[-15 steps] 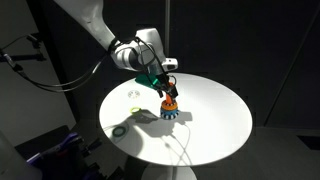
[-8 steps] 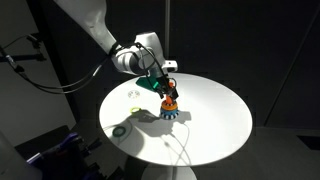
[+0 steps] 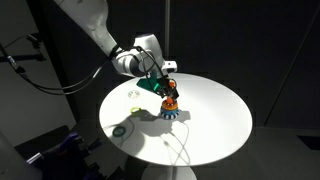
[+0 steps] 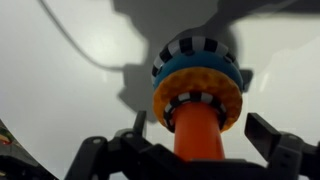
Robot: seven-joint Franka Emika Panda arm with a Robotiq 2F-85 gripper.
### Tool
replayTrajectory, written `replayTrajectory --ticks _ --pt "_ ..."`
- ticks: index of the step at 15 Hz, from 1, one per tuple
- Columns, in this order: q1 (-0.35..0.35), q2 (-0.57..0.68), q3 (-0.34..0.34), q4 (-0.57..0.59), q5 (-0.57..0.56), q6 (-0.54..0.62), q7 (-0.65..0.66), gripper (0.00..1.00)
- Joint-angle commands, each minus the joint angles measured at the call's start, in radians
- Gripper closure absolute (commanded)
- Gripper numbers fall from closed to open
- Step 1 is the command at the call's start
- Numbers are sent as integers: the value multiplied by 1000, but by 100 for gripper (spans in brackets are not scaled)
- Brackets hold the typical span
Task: Put the black and white ring on the table
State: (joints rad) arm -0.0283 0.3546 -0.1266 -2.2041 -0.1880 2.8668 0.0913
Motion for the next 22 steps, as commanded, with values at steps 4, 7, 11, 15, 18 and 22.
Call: replayTrajectory --ticks 4,7,11,15,18,22 --pt "2 20 -3 -3 21 41 -15 0" --pt "2 27 -5 -3 21 41 -15 0" --pt "4 35 -9 0 20 40 -12 34" --pt "9 28 -18 1 14 39 -6 61" --pt "18 15 -32 0 4 37 3 84" --pt "27 2 -45 -4 0 34 6 86"
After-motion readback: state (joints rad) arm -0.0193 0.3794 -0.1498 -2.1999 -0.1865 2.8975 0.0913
